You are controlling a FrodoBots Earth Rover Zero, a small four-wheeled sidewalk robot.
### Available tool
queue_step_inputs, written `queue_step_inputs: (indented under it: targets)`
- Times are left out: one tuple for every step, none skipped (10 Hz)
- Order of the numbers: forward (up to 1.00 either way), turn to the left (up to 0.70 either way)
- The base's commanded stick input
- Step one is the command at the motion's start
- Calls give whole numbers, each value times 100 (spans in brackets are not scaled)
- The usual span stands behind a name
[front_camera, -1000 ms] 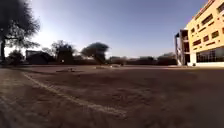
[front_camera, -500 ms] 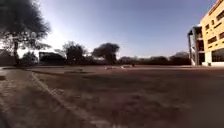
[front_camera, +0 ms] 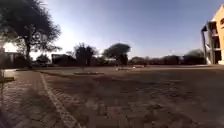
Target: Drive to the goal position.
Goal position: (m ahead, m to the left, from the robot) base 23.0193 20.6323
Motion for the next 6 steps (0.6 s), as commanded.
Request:
queue_step_inputs:
  targets:
    - [100,27]
    - [100,27]
    - [100,27]
    - [100,27]
    - [100,27]
    - [100,27]
